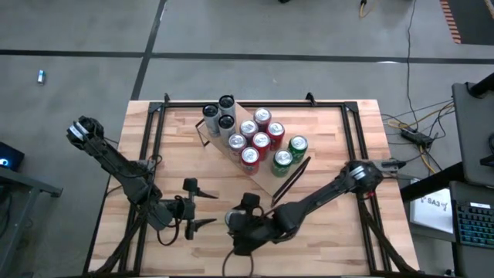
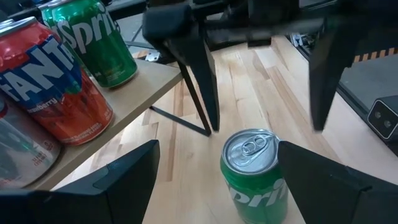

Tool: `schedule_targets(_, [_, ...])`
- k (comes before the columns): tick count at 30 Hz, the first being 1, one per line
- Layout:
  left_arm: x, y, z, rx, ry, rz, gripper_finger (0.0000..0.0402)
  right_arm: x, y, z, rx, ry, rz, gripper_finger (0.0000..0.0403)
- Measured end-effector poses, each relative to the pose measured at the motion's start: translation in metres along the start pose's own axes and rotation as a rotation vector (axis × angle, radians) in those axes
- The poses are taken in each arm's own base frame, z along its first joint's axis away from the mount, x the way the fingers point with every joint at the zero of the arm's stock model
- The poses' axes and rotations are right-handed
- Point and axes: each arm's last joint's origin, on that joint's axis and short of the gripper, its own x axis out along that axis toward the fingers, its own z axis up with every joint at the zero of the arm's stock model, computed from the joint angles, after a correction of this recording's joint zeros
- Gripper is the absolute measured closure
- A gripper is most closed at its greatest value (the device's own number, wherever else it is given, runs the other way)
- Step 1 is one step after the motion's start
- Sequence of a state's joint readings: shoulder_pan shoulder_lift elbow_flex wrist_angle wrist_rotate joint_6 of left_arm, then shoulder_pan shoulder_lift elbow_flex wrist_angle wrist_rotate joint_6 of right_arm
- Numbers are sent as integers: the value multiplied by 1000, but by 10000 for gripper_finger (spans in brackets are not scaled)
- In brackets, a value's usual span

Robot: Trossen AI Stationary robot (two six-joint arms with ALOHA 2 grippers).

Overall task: Place canned beverage on shelf
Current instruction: Put the green soda can on the shelf aligned with the other green soda can

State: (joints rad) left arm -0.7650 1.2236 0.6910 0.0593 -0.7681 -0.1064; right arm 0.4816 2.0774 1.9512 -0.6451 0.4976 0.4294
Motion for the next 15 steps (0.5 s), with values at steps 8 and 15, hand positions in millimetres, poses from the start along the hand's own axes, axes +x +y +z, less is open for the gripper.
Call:
schedule_targets(8, [0,0,0,-8,0,-1,91,12,2,1,-10,132,-71,39])
schedule_targets(15, [0,0,0,-8,2,-8,91,17,-3,2,22,154,-62,39])
